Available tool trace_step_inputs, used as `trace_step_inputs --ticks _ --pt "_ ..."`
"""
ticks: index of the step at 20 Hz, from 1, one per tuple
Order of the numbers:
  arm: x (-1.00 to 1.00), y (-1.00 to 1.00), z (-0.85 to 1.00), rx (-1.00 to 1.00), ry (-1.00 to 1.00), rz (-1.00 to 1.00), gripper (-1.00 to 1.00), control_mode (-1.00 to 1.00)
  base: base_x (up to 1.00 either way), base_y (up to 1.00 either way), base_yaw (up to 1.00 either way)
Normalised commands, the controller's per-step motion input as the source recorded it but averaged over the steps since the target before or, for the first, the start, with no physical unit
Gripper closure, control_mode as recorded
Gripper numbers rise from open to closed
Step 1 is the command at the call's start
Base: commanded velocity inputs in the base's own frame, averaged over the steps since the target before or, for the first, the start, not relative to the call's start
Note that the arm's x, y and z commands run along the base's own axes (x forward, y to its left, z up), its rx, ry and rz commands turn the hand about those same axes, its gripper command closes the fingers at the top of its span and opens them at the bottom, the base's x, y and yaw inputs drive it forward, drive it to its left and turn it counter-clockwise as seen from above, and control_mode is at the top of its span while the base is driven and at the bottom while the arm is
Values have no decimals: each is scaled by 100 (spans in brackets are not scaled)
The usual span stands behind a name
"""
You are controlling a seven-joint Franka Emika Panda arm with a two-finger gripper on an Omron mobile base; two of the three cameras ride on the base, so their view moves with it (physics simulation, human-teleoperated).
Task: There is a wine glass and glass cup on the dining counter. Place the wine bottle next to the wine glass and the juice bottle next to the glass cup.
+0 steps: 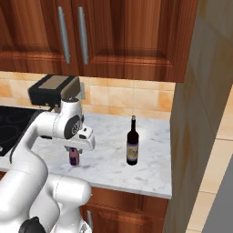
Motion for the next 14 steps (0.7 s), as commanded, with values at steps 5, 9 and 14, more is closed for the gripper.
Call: trace_step_inputs --ticks 5,9,14 --pt "-16 7 42 -2 -7 8 100 -100 0 0 0" --pt "0 0 23 -1 -1 6 100 -100 0 0 0" --pt "0 0 7 0 0 4 100 -100 0 0 0"
